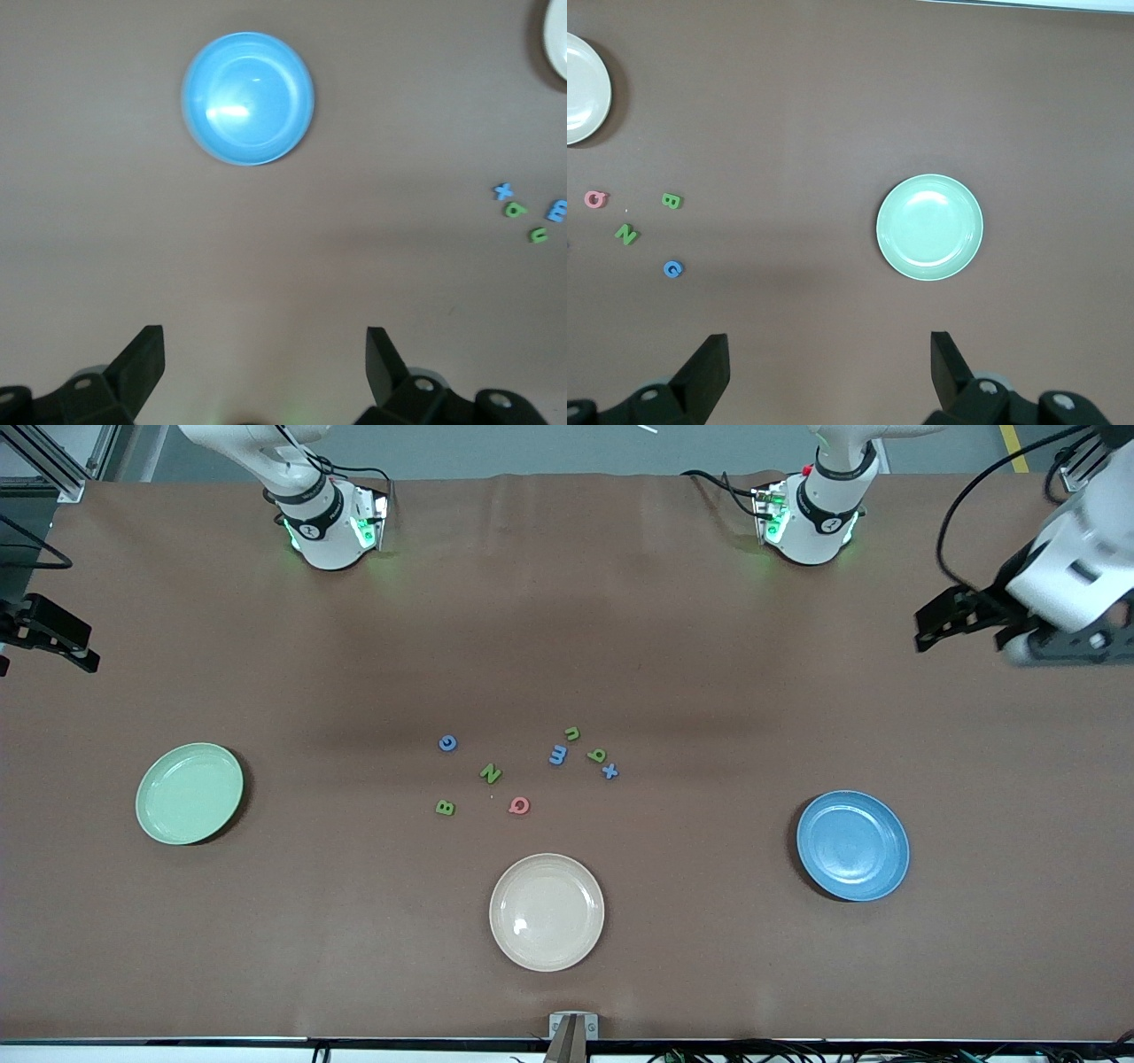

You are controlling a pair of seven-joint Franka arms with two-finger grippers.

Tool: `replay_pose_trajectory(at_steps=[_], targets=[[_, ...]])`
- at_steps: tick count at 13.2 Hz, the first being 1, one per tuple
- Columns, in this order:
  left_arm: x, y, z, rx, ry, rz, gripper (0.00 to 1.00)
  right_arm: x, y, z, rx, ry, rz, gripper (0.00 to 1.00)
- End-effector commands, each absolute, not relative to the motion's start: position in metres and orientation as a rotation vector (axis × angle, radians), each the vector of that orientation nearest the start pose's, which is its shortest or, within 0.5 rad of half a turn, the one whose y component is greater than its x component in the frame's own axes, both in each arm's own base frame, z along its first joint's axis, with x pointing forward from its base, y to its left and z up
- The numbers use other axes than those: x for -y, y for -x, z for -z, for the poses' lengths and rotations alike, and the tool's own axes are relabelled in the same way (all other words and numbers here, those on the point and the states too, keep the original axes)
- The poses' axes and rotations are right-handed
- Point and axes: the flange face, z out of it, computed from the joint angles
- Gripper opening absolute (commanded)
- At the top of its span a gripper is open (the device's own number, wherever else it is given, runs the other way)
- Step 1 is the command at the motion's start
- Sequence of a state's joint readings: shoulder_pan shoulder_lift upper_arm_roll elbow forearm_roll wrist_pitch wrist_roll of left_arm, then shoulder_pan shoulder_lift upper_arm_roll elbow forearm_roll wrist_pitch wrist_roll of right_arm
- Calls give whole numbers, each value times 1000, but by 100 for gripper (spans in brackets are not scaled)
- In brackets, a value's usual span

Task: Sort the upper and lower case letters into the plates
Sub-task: 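Move both grippers from rest toward the foam letters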

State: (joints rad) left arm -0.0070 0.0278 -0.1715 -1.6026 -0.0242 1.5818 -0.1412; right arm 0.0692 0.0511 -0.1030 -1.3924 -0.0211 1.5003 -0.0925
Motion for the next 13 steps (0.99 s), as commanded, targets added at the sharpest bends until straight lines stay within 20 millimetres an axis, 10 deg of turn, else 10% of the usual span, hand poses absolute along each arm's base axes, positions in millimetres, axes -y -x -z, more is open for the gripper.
replay_pose_trajectory(at_steps=[1,5,8,13], targets=[[153,-598,-521,-161,3192,-112,100,8,-567,-669,129,3162,62,100],[247,-627,-402,-191,3231,-73,100,-50,-584,-638,264,3156,-9,100],[325,-608,-329,4,3166,-64,100,-78,-589,-621,344,3145,-54,100],[408,-574,-248,314,3169,10,94,-153,-618,-532,329,3110,-162,100]])
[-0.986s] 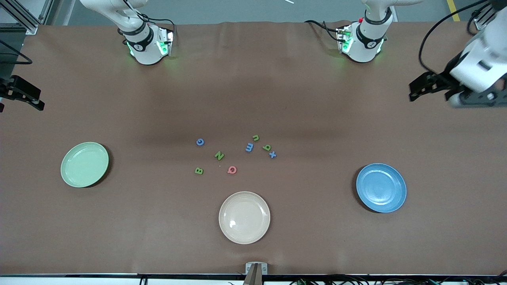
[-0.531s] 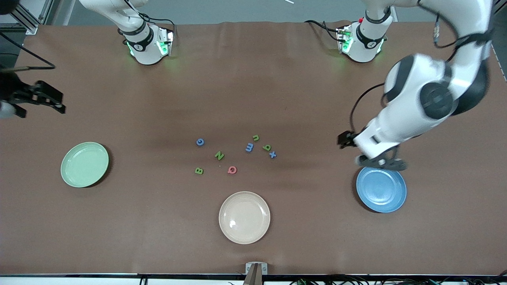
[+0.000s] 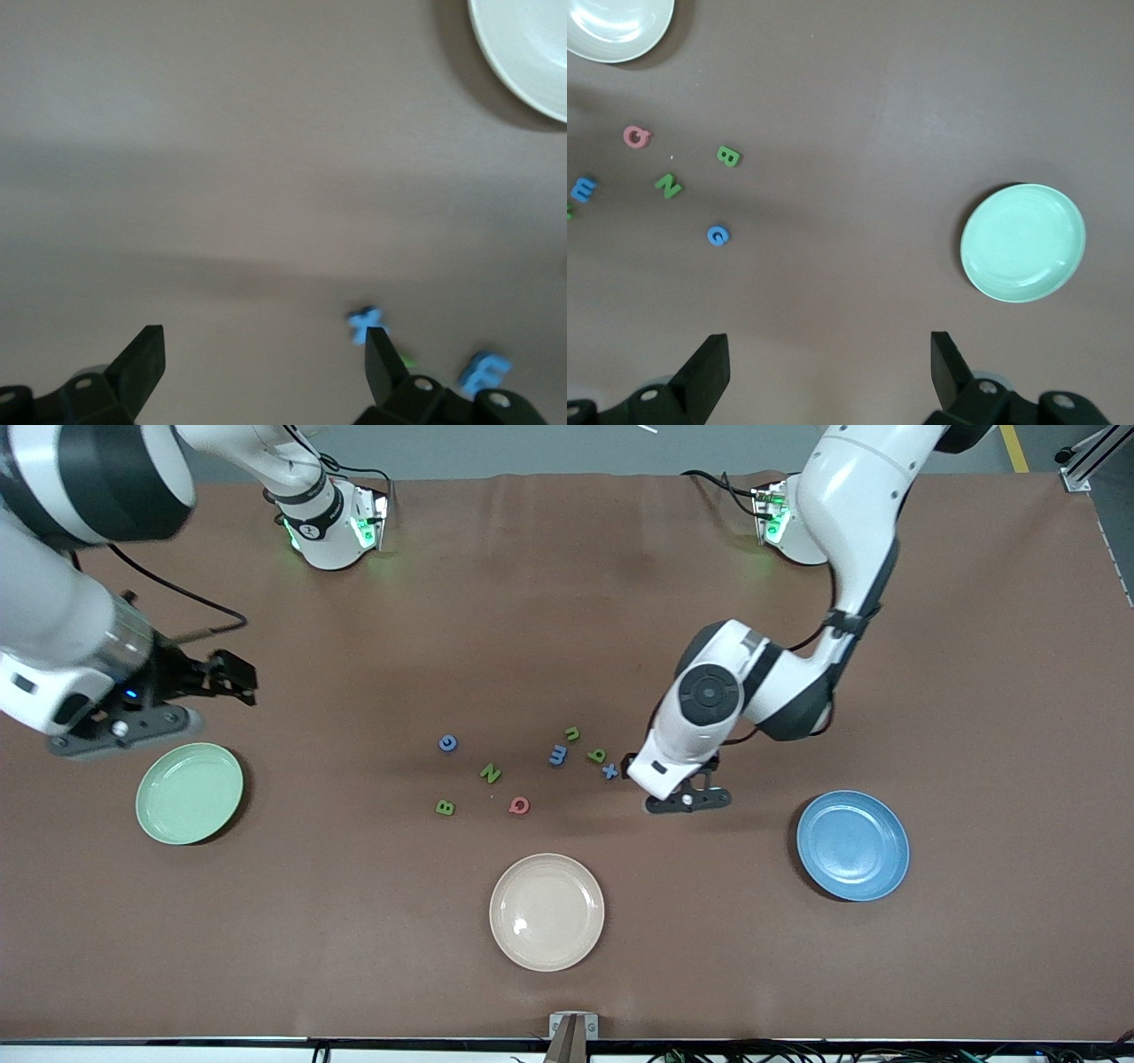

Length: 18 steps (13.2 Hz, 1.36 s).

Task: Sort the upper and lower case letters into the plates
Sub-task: 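Grasp the blue x with the left gripper while the right gripper reaches, then place the x on the blue plate while the right gripper grasps B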

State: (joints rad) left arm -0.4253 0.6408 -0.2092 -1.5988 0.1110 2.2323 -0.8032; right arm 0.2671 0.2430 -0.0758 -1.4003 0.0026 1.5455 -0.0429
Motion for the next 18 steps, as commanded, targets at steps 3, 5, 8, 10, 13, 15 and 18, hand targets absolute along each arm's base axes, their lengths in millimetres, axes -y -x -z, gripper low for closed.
replay_pose_trajectory(at_steps=[3,5,8,10,13,15,18], targets=[[435,-555,-220,410,3168,6,84,-211,-622,-470,90,3138,-165,100],[441,-548,-204,442,3158,-2,78,-241,-625,-420,21,3147,-136,100],[447,-544,-183,521,3146,43,73,-259,-625,-347,-15,3141,-54,100],[448,-542,-173,541,3139,29,67,-264,-613,-304,-19,3130,6,100],[453,-535,-165,528,3133,14,45,-285,-604,-247,-213,3119,-10,100],[453,-536,-166,525,3134,16,14,-289,-606,-224,-209,3110,39,100],[445,-545,-175,533,3135,30,1,-293,-614,-204,-227,3113,37,100]])
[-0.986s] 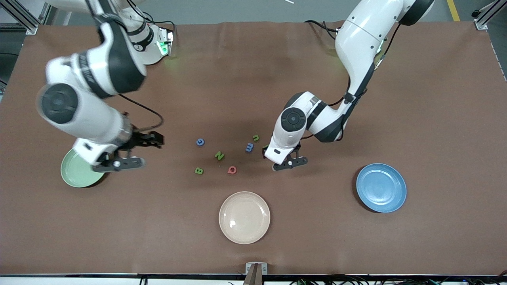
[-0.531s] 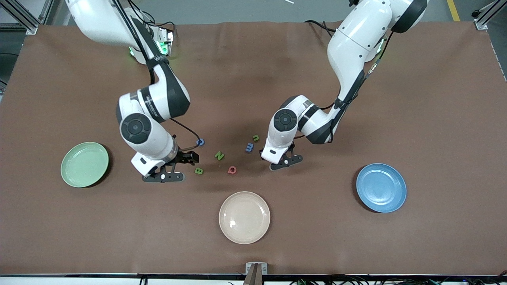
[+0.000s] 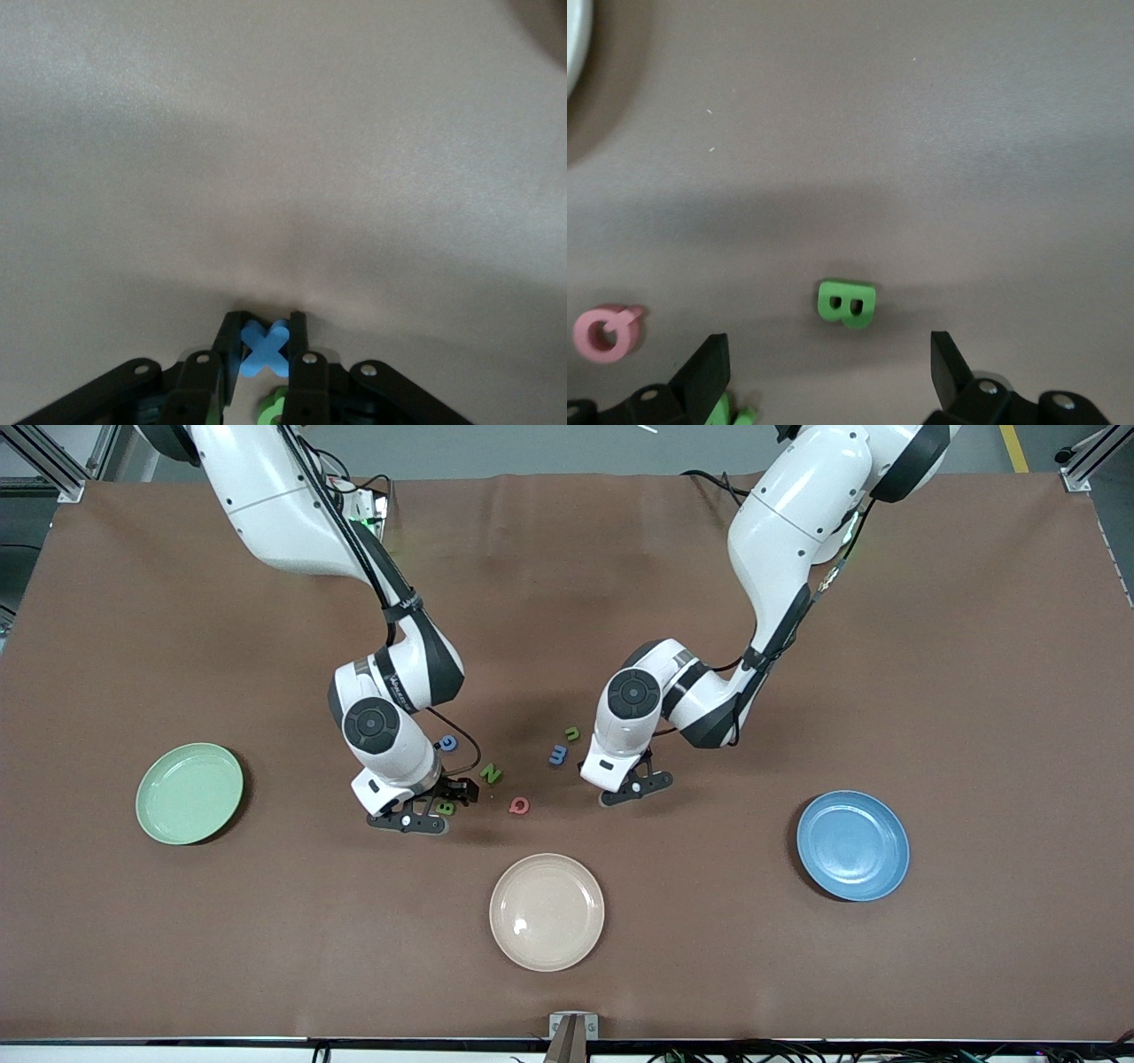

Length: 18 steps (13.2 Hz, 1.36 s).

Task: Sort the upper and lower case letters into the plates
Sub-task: 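Place the x on the blue plate while the right gripper grasps B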

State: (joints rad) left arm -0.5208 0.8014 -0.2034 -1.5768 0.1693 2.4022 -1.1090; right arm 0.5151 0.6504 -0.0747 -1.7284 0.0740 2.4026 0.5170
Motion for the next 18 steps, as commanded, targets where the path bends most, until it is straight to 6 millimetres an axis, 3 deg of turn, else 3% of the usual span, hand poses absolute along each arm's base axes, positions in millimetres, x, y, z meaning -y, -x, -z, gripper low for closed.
replay_pose_trajectory(at_steps=[1,4,6,9,12,14,18], targets=[[439,-551,-182,541,3129,47,1,-293,-615,-199,-259,3112,36,100],[387,-587,-233,617,3062,69,1,-294,-624,-191,-398,3098,37,95],[330,-619,-250,603,3047,72,1,-292,-625,-185,-413,3100,29,87],[241,-661,-256,502,3062,74,1,-289,-625,-182,-419,3103,19,73],[167,-680,-243,439,3063,36,3,-290,-620,-178,-446,3096,-34,67],[150,-682,-242,337,3072,22,3,-291,-615,-176,-479,3088,-112,63],[84,-685,-229,168,3076,-40,7,-287,-616,-176,-479,3089,-117,55]])
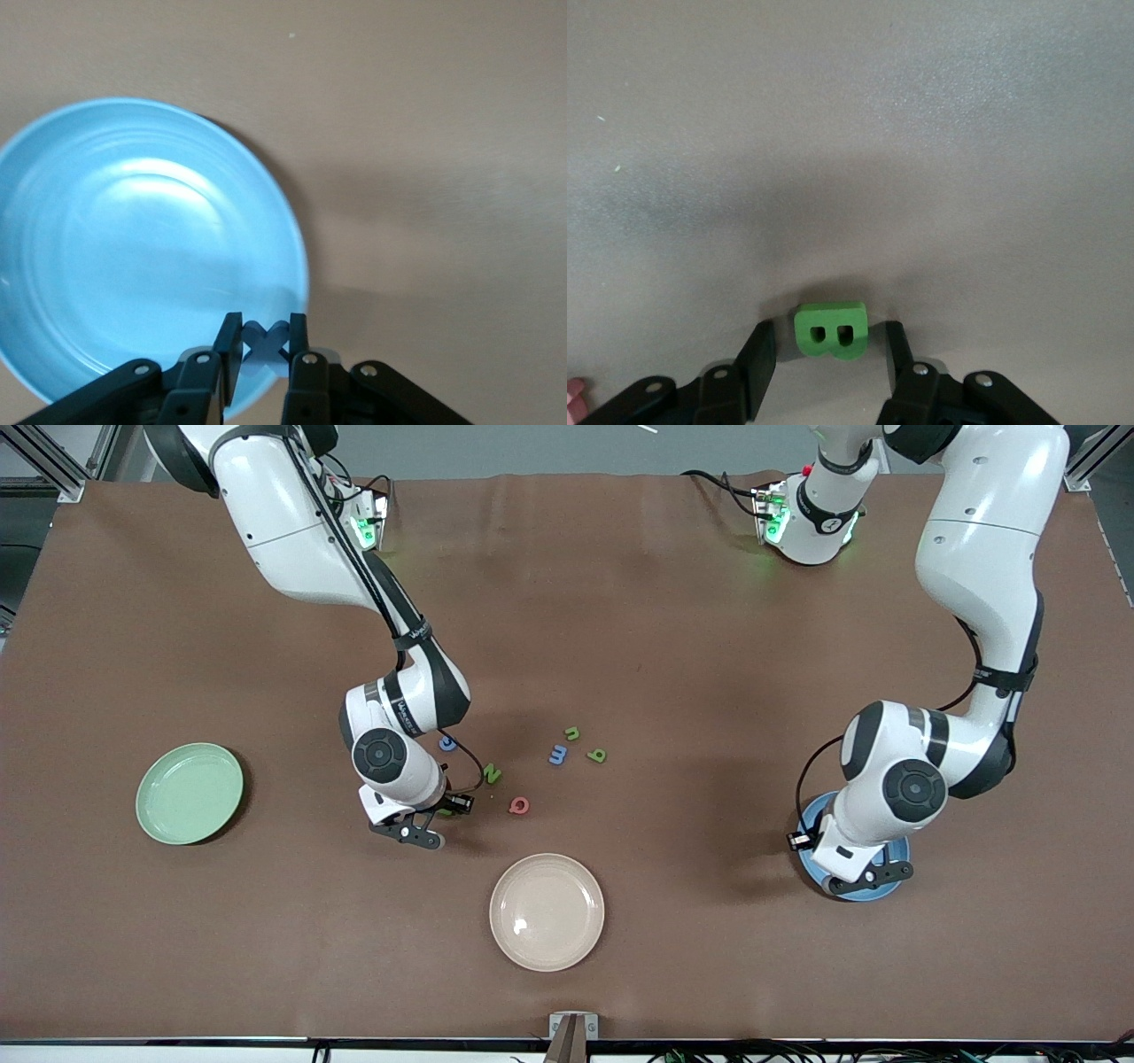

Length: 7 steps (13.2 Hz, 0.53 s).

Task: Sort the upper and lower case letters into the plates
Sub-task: 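Place the x on the blue plate while the right gripper grasps B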

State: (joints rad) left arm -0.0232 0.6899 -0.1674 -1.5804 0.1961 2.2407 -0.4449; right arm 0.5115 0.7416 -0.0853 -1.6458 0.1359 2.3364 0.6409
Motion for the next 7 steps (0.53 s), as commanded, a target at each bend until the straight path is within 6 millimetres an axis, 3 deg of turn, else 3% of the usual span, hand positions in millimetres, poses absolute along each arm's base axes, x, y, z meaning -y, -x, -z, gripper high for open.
replay_pose_trajectory(at_steps=[1,2,3,4,5,7], targets=[[68,-681,-220,149,3078,-61,9,-287,-617,-176,-481,3088,-114,55],[60,-678,-214,149,3080,-77,12,-287,-618,-177,-481,3086,-110,55],[62,-674,-209,149,3080,-96,32,-287,-618,-177,-481,3084,-104,55],[64,-671,-212,185,3084,-100,81,-287,-618,-175,-479,3085,-101,52],[71,-669,-219,180,3089,-94,100,-286,-619,-175,-480,3087,-99,51],[110,-662,-232,236,3119,-87,100,-285,-620,-175,-479,3088,-93,50]])
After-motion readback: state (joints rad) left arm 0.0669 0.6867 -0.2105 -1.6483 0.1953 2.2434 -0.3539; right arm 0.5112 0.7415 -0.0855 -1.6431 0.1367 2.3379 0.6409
